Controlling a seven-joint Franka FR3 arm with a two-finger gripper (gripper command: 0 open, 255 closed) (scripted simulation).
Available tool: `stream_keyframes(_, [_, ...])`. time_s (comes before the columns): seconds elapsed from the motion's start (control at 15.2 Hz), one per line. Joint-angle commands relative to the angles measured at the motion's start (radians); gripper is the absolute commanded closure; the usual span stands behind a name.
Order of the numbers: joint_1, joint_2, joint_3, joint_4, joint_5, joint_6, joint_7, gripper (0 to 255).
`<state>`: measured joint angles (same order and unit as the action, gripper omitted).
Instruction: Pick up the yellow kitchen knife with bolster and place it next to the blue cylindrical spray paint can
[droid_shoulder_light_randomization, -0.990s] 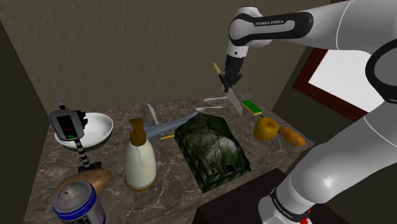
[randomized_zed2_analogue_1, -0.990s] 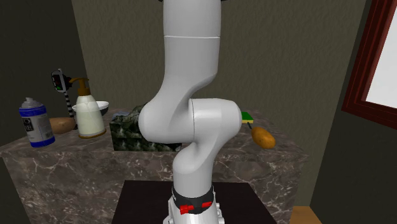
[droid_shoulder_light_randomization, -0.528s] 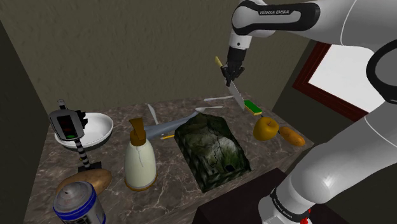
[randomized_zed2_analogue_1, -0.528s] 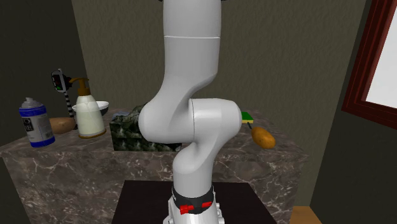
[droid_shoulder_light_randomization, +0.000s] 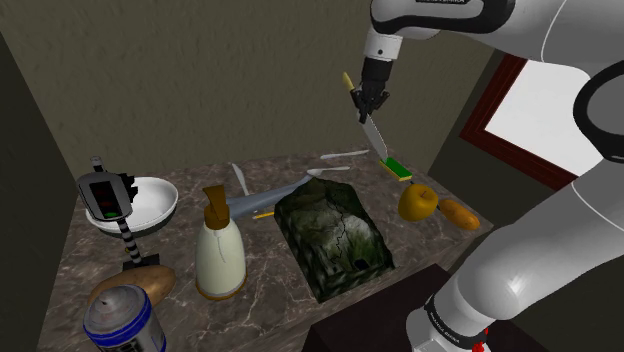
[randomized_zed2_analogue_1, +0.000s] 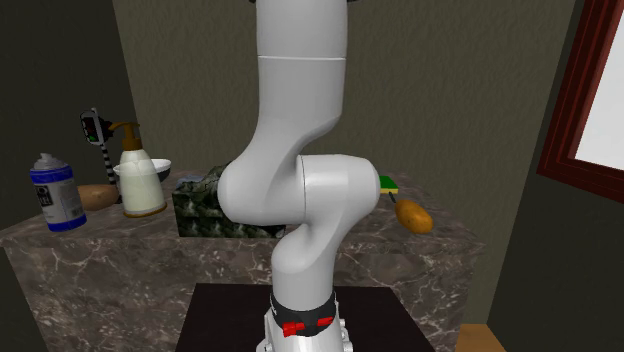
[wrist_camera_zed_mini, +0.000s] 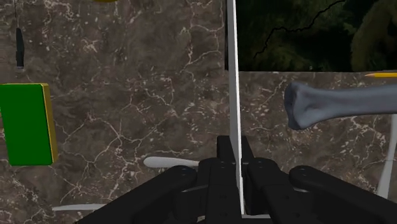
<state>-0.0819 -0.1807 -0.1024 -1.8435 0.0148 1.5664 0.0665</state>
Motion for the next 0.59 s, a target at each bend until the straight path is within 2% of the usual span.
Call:
stream_keyframes(0.0, [0.01, -0.004, 0.014, 0.014, 0.005, -0.017, 0.024, 255])
stream_keyframes(0.53, [0.091, -0.025, 0.131, -0.012, 0.045, -0.005, 0.218, 255])
